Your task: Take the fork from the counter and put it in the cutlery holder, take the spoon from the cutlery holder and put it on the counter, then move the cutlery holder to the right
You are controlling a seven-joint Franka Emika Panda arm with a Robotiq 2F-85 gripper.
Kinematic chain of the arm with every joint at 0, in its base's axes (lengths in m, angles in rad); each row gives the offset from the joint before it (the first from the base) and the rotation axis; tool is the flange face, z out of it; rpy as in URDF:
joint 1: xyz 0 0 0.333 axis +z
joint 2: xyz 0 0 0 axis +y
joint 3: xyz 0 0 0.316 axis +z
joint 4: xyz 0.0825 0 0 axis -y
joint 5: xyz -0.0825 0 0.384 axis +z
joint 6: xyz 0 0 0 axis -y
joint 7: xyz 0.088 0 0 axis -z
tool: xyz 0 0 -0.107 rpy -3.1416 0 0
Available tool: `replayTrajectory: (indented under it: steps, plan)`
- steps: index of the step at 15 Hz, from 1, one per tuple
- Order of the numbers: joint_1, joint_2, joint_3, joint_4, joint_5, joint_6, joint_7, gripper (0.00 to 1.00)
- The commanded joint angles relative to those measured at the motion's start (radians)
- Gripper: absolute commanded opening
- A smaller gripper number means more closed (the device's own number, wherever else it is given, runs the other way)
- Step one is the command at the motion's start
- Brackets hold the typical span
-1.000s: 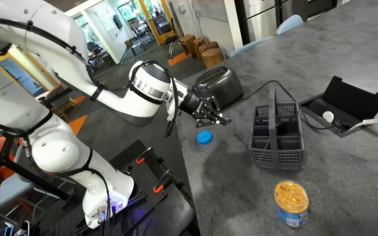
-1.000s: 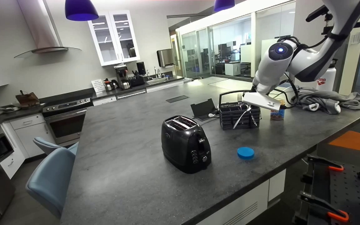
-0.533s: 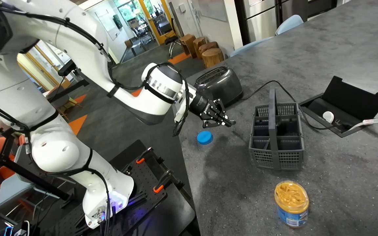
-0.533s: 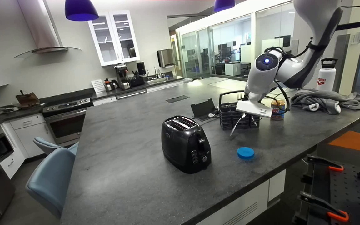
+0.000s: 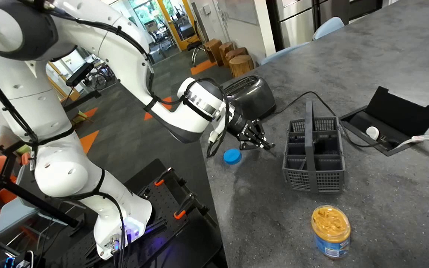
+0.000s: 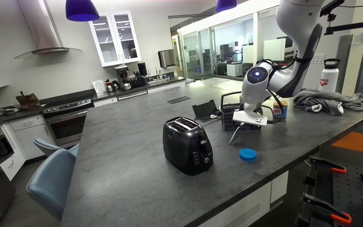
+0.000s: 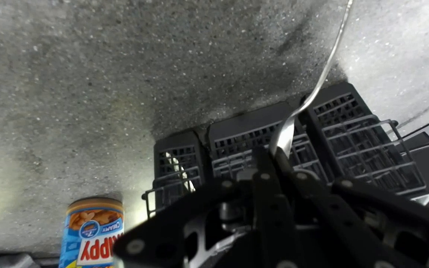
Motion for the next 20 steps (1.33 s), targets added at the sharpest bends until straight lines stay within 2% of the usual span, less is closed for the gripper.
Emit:
replayTrajectory:
  steps: [1,5,9,11,16,20]
  plan:
    - [-0.039,0.050,0.045,0.044,0.004,0.018,0.000,0.37]
    - [-0.044,0.017,0.072,0.025,-0.011,-0.005,0.000,0.68]
    - [-0.030,-0.036,0.061,-0.014,-0.072,0.021,0.000,0.98]
    - [-0.027,-0.072,0.052,-0.035,-0.090,0.023,-0.059,1.00]
    - [-0.022,-0.188,0.035,-0.091,-0.045,-0.002,-0.265,1.00]
    - [-0.027,-0.274,0.028,-0.126,0.108,-0.009,-0.518,1.00]
